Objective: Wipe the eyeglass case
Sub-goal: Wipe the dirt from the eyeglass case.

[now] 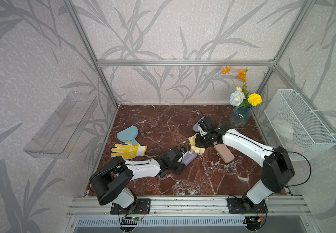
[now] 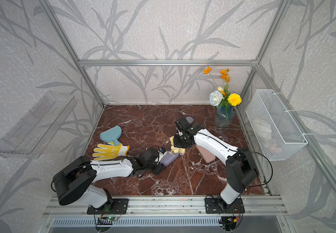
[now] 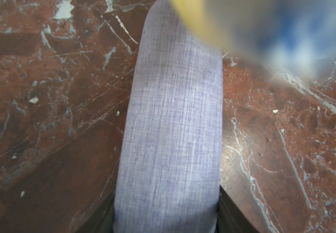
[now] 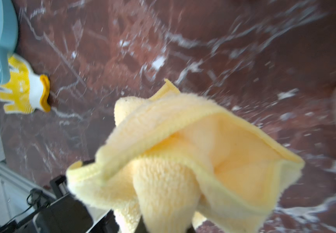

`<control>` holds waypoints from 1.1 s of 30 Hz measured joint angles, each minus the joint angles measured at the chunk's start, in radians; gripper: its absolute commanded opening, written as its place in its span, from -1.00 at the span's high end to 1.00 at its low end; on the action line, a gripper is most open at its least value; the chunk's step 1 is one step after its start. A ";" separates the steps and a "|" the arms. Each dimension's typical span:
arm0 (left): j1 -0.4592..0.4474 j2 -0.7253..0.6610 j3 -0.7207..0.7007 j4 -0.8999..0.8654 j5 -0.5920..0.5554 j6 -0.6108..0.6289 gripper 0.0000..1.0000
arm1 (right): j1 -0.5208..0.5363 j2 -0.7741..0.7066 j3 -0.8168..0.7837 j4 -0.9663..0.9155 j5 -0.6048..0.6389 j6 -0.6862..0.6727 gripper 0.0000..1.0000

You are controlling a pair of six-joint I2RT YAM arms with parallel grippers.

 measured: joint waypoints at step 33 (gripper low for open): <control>-0.101 -0.042 -0.066 0.035 -0.134 0.052 0.93 | 0.043 0.138 -0.008 0.057 -0.159 -0.048 1.00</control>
